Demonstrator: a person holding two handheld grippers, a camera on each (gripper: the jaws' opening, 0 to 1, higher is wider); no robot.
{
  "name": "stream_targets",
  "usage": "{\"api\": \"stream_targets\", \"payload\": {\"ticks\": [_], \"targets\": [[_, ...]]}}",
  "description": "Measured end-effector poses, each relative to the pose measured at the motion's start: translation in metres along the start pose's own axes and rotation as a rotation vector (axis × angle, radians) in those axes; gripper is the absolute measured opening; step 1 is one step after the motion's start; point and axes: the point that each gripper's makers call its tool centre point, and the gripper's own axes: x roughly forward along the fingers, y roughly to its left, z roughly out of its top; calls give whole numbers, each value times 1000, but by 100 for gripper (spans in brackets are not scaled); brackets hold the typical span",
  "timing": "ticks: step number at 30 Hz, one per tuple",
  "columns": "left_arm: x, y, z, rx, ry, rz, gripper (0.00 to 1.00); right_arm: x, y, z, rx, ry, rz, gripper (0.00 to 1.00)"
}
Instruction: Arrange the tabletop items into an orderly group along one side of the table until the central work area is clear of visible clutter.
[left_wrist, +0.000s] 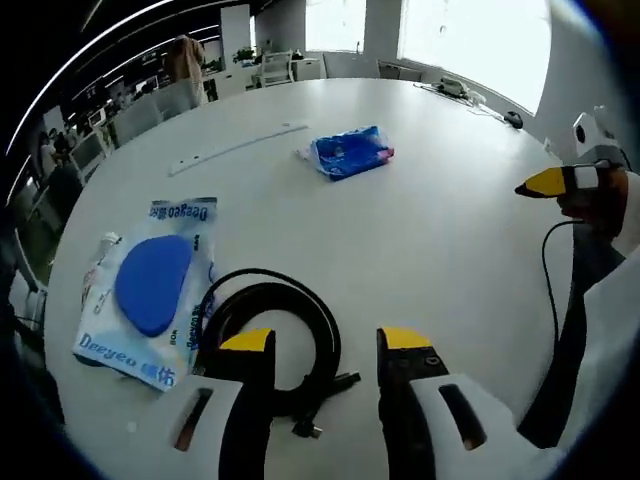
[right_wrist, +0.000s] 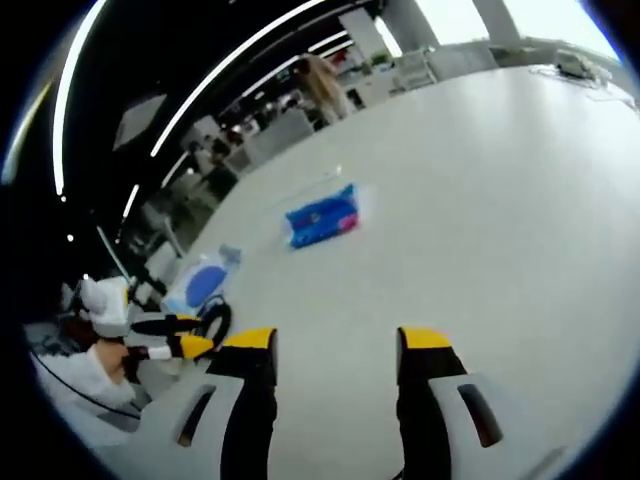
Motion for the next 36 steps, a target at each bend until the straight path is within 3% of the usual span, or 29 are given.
{"api": "stream_targets", "payload": {"ticks": [8, 13, 14, 15, 19, 23, 28, 34, 36], "targets": [[11, 2, -4, 31, 25, 16, 23, 1, -3, 4, 6, -3, -6, 45], [20, 4, -17, 0, 60, 10, 15, 5, -4, 7, 7, -8, -4, 45], [20, 5, -12, -9, 24, 18, 14, 6, -5, 8, 6, -9, -4, 45], [19, 3, -15, -9, 45, 6, 11, 7, -5, 9, 5, -10, -4, 45], [19, 2, -14, 13, 31, 4, 7, 9, -7, 15, -1, -17, -5, 45], [17, 3, -12, -36, 4, -22, 5, 11, -7, 19, -1, -18, -7, 45], [6, 4, 1, -70, -52, -46, 5, 16, -4, 22, -14, -15, -2, 45], [-27, -4, 43, -144, -219, -117, 4, 21, 4, 21, -42, 0, 20, 45], [-41, -11, 59, -185, -283, -175, 4, 22, 6, 22, -54, 1, 28, 45]]}}
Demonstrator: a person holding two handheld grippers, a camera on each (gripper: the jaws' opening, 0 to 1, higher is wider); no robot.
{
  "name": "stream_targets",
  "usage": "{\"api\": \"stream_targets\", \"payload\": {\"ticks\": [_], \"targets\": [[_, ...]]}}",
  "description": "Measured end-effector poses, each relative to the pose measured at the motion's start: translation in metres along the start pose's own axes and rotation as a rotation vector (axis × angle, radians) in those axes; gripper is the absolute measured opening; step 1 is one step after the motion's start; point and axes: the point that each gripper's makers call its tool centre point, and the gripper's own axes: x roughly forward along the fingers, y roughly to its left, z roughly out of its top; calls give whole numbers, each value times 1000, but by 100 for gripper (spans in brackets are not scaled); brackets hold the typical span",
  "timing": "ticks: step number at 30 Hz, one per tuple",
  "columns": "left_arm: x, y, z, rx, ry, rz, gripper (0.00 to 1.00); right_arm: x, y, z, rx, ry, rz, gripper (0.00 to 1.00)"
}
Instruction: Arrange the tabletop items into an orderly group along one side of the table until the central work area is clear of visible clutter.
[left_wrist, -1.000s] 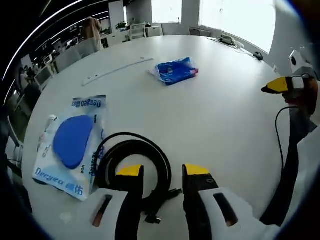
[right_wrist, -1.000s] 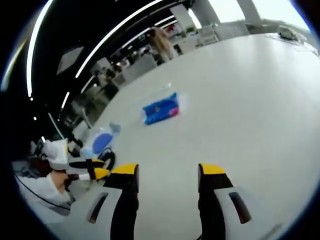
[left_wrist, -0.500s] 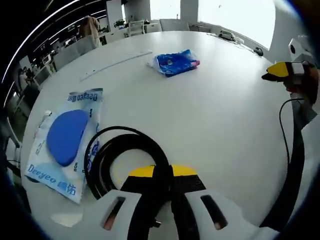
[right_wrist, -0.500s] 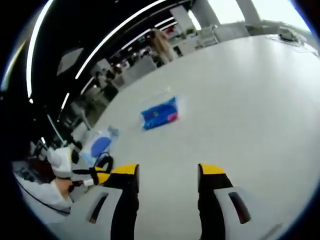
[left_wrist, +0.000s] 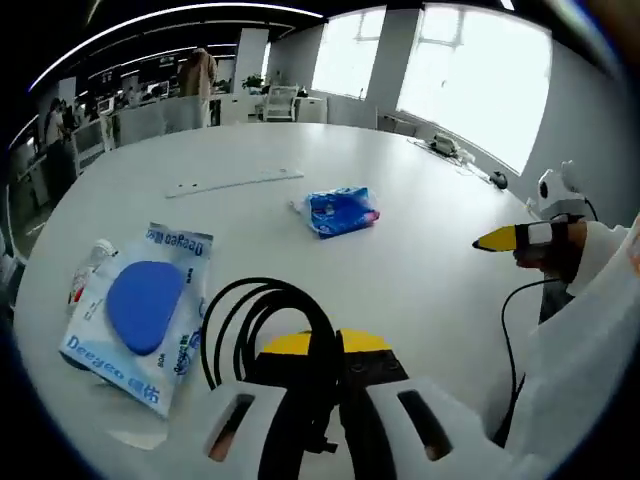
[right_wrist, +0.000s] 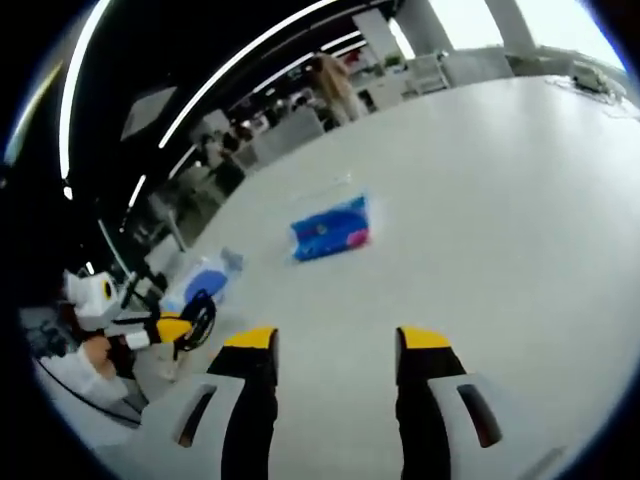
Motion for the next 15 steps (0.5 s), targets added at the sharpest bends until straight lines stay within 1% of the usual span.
{"api": "stream_targets", "payload": {"ticks": [1, 2, 3, 4, 5, 6, 7, 8, 9, 11, 12, 14, 15], "targets": [[-5, -5, 10, -19, -36, -19, 4, 0, 0, 0, -1, -1, 2, 45], [-7, -9, 14, -21, -45, -42, 4, 1, 0, 1, -2, -1, 7, 45], [-11, -14, 23, -19, -71, -59, 4, 1, 0, 1, -4, -2, 9, 46], [-14, -19, 29, -42, -88, -84, 4, 1, 1, 2, -7, -3, 14, 46], [-18, -29, 38, -89, -112, -142, 4, 1, 2, 3, -11, -5, 21, 46], [-21, -33, 46, -108, -141, -161, 4, 1, 3, 4, -10, -7, 28, 47], [-23, -39, 51, -124, -157, -187, 4, 2, 5, 5, -5, -11, 39, 48], [-26, -46, 56, -121, -163, -216, 4, 2, 10, 7, 1, -17, 61, 49], [-28, -48, 58, -108, -166, -215, 4, 3, 13, 8, 3, -21, 77, 50], [-30, -61, 63, -100, -164, -247, 4, 4, 23, 12, 14, -35, 124, 53], [-30, -66, 67, -111, -176, -261, 4, 5, 32, 13, 29, -38, 158, 55], [-32, -76, 75, -188, -208, -319, 4, 5, 42, 14, 51, -40, 197, 58], [-31, -78, 78, -221, -225, -333, 4, 6, 51, 14, 42, -36, 231, 60]]}}
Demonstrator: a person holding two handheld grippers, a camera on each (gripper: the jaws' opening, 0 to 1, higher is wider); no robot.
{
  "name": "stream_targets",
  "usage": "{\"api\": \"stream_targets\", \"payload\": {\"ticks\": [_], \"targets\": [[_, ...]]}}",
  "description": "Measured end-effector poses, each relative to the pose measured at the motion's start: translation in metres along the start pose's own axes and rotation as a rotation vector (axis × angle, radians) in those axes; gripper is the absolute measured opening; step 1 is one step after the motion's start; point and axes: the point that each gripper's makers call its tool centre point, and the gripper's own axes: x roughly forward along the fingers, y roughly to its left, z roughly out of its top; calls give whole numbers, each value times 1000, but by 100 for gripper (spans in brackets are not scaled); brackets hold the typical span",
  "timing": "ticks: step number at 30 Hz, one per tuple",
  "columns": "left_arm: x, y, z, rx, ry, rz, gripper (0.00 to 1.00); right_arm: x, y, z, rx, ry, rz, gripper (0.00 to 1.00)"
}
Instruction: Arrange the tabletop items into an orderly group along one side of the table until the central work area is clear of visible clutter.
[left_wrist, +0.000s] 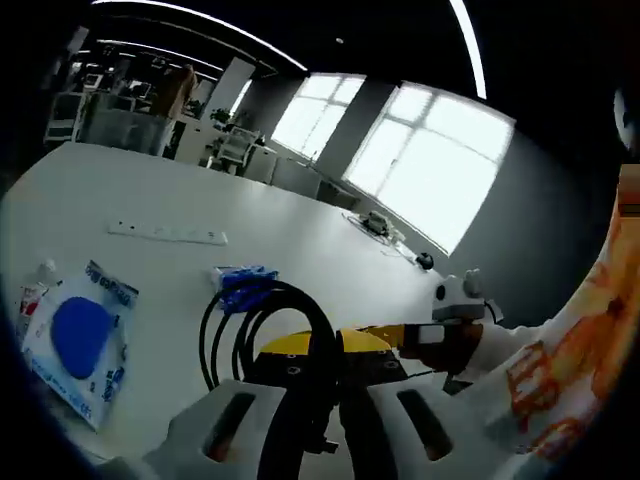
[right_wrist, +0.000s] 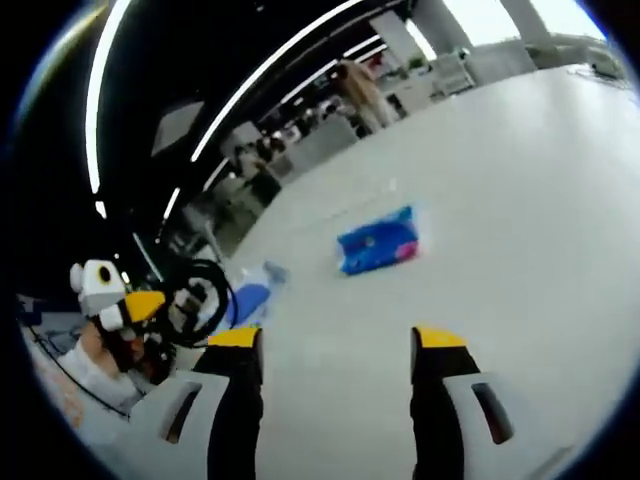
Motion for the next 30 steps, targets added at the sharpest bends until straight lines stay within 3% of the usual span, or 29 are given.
{"api": "stream_targets", "payload": {"ticks": [3, 8, 13, 17, 21, 24, 28, 30], "targets": [[4, -7, 4, -10, -17, -30, 4, 7, 22, 0, 2, 11, 86, 63], [7, -29, 26, -94, -99, -141, 4, 19, 57, 2, 25, 17, 226, 69], [5, -54, 49, -179, -174, -262, 4, 28, 83, 6, 152, 8, 332, 74], [4, -62, 54, -185, -193, -315, 3, 28, 95, 16, 245, -32, 401, 75], [0, -79, 63, -278, -232, -428, 3, 26, 104, 27, 339, -65, 472, 77], [0, -87, 63, -267, -234, -466, 3, 19, 119, 33, 427, -71, 589, 68], [-4, -101, 70, -317, -269, -571, 3, 13, 134, 41, 576, -90, 701, 65], [-6, -104, 73, -343, -286, -602, 3, 6, 143, 48, 625, -104, 774, 58]]}}
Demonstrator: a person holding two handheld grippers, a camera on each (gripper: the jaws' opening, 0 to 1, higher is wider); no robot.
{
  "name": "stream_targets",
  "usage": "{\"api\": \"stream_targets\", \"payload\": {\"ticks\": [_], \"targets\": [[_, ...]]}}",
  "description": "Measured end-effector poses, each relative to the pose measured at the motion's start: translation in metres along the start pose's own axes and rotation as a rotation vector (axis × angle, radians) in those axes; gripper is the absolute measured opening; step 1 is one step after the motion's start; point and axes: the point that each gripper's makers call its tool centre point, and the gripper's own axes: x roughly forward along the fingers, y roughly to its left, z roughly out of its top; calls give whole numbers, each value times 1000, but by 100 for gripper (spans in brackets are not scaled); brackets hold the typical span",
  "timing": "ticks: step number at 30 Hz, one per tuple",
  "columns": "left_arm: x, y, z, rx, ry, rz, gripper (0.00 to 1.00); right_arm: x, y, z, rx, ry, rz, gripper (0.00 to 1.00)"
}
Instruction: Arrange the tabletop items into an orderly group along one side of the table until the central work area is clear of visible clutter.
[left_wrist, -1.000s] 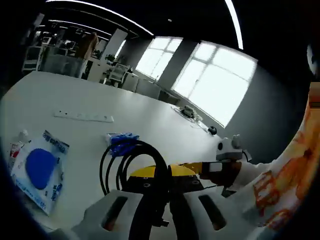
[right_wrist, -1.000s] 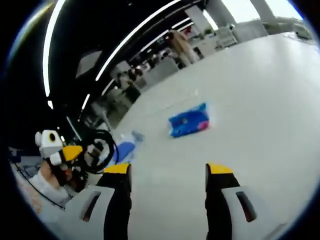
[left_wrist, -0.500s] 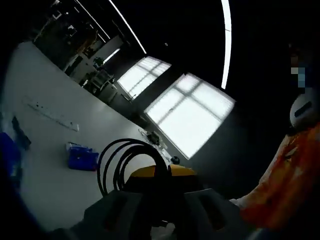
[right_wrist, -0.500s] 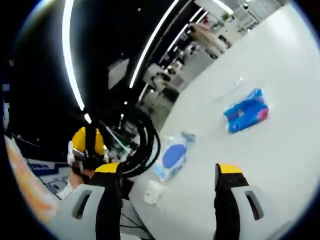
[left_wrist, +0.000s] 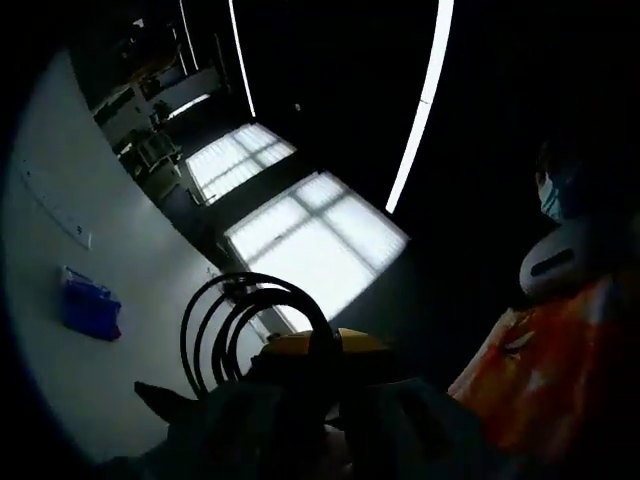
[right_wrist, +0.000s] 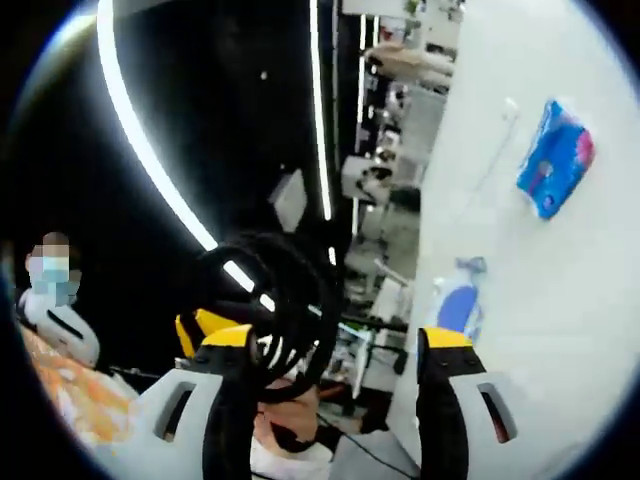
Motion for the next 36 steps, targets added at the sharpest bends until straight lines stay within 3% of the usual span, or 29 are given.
{"api": "stream_targets", "payload": {"ticks": [4, 8, 14, 19, 24, 25, 27, 29, 31, 36], "targets": [[-4, 6, 1, -14, -16, 14, 3, -2, 14, 3, -16, 2, 69, 28], [-8, 8, 5, -23, -49, 18, 3, -5, 9, 5, -40, 26, 34, 22], [-26, 41, 7, -39, -88, 164, 4, -24, -9, 21, -64, -27, -71, 9], [-39, 62, 3, -76, -111, 259, 4, -30, -19, 18, -96, 18, -152, 5], [-51, 81, -6, -43, -61, 380, 5, -38, -32, 20, -197, 53, -278, 4], [-54, 88, -11, -34, -32, 426, 5, -40, -34, 26, -183, 38, -304, 4], [-62, 101, -20, 13, 36, 508, 5, -44, -34, 34, -233, 37, -346, 4], [-66, 108, -30, 41, 102, 561, 5, -49, -38, 32, -326, 110, -425, 4], [-66, 111, -35, 49, 126, 571, 4, -50, -38, 30, -366, 146, -459, 3], [-66, 119, -37, 12, 117, 576, 4, -54, -45, 33, -305, 143, -496, 3]]}}
